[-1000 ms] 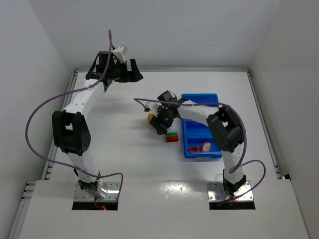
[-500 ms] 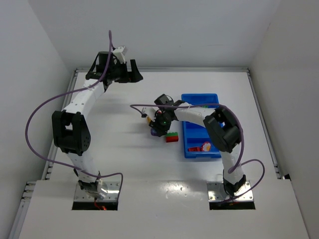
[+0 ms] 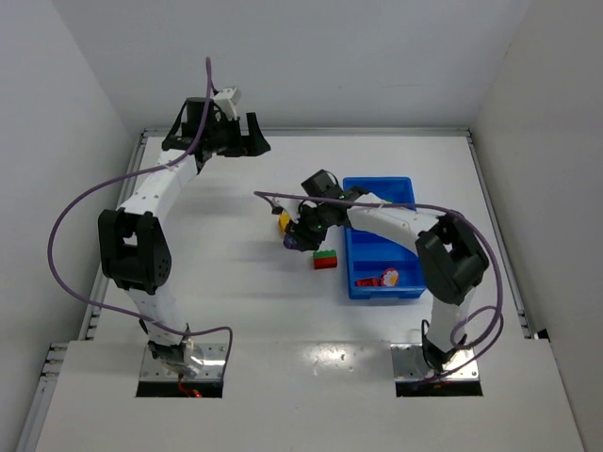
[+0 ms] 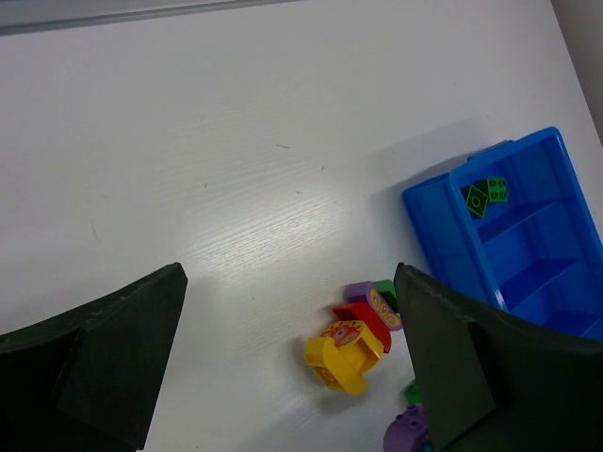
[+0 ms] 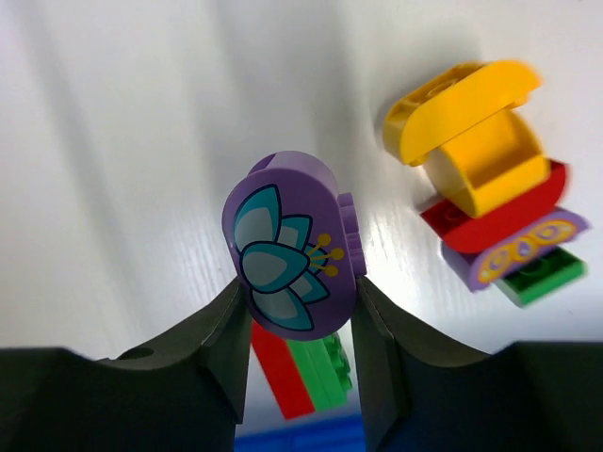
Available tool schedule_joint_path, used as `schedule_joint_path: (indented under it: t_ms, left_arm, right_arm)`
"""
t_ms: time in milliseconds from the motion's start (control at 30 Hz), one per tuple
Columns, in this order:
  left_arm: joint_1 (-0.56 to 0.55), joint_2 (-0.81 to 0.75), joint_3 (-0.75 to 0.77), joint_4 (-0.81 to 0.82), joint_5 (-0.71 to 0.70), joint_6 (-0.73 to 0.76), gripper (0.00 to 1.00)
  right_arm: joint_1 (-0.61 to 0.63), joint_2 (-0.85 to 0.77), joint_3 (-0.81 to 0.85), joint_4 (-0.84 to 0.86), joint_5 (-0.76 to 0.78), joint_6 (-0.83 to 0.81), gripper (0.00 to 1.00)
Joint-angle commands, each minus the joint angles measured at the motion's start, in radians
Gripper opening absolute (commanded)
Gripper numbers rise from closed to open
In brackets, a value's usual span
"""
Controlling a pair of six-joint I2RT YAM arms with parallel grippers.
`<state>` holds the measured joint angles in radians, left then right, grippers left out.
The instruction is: Sort the legos into containers by color
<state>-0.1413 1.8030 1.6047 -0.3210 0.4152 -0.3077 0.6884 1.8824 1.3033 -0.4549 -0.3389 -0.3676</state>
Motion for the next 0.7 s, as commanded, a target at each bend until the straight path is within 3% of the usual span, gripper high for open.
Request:
schedule_joint_path:
  t_ms: [0, 300, 667]
  left_arm:
    - [0.016, 0.006, 0.001, 0.008, 0.013, 0.001, 0.99]
    - [0.016, 0.01, 0.021, 0.008, 0.046, 0.001, 0.99]
    - [-0.003, 0.061, 0.08, 0.019, 0.088, 0.001, 0.99]
  right_arm:
    - [-0.012, -0.116, 0.028, 0.001, -0.043, 0.019, 0.0]
    - [-0.14, -0.319, -0.073, -0.119, 0.155, -0.057, 0.0]
    - [-0.32, -0.396, -0.222, -0.163, 0.215, -0.088, 0.0]
